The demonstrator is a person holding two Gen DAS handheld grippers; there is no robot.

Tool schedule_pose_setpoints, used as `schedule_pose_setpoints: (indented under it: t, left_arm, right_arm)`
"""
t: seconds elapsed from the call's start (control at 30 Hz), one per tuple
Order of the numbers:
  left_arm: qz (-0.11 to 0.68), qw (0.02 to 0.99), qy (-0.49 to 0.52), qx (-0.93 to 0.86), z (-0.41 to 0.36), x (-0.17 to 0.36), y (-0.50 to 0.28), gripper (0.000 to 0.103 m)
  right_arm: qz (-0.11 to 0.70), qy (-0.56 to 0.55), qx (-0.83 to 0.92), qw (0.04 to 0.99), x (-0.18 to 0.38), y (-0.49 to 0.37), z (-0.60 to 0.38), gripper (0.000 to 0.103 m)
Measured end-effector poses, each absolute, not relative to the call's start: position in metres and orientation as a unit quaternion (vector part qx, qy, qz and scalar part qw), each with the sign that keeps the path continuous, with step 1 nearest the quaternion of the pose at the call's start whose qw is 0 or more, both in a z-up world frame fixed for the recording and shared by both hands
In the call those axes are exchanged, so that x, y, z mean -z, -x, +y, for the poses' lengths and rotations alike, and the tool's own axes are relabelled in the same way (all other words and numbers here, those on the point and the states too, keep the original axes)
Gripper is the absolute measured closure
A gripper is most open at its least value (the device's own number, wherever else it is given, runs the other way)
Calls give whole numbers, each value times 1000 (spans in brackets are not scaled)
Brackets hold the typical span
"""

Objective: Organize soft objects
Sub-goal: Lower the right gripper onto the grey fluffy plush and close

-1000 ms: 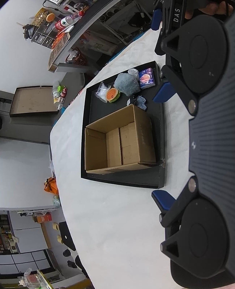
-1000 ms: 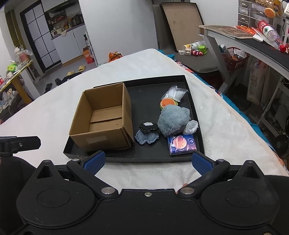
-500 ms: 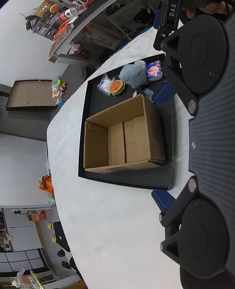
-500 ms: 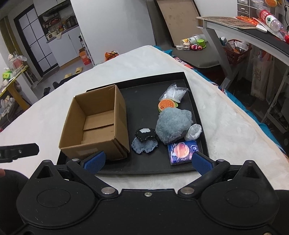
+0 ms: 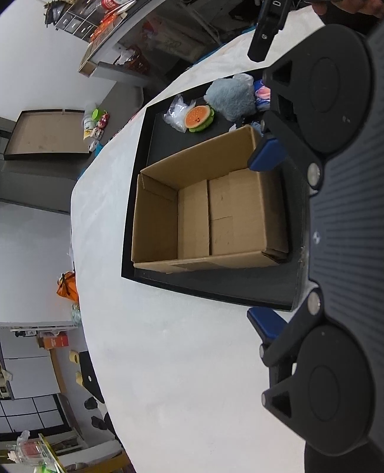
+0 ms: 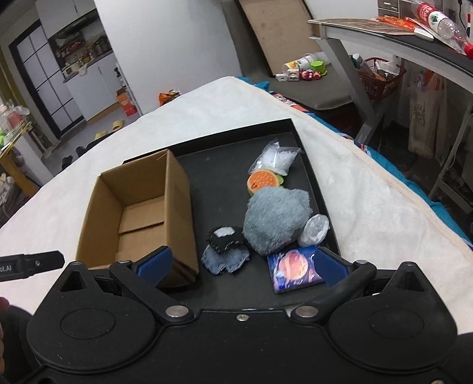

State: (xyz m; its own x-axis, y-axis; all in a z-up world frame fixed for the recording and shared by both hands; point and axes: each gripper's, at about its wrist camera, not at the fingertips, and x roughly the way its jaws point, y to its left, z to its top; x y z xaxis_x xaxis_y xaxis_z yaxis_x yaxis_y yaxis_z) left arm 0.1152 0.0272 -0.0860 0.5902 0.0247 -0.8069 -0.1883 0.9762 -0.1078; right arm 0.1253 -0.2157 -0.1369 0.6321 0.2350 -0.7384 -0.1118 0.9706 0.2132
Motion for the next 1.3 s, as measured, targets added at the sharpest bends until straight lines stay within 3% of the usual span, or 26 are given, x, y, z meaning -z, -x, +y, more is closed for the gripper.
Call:
schedule_pose_setpoints:
  t: [0.53,0.8,1.07,1.3]
  left_arm:
    - [469,872,105,-94,35,125,-152,39]
    - [482,861,110,-115,38,142,-164,58]
    - [499,849,126,-122,46,158,-171,91]
    - [495,852,119,-124,50,158,-173,91]
  right_arm:
    - [434,-97,-79,892,171,-173,-214,5]
    - [441,-110,-72,888,189,-194,-210,14]
    - [441,-82,-56,892,206,-207,-200,14]
    - [433,-36,-26,900,214,-212,-193,14]
